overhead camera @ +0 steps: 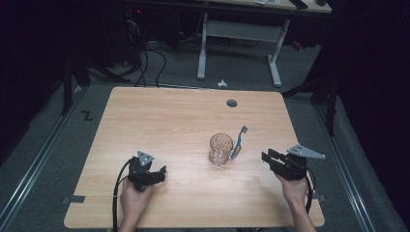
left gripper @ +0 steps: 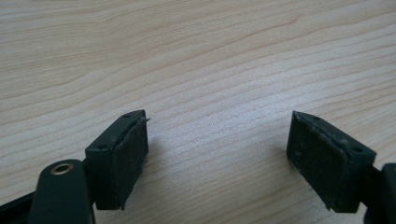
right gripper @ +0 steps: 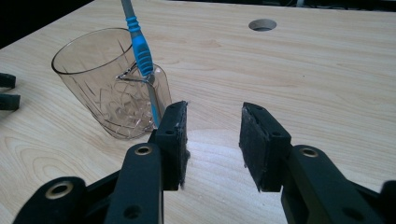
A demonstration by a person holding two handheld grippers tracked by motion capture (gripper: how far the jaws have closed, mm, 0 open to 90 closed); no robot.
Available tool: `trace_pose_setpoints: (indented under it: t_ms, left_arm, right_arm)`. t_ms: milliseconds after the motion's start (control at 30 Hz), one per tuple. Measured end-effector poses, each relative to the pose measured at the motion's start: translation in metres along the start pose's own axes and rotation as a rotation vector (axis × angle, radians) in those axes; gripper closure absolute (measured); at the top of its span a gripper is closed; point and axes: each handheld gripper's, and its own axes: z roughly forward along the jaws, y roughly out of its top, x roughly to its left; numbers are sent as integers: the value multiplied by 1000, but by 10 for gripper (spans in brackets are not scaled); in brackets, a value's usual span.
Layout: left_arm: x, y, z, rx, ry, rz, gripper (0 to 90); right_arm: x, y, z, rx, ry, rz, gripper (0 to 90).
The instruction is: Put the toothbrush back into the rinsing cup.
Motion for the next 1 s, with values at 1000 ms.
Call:
trace_pose_setpoints:
  t_ms: [1000]
  left_arm:
    - [0,0,0,0,0,0,212]
  right_arm:
    - [-5,-29,23,94,-41,14,622]
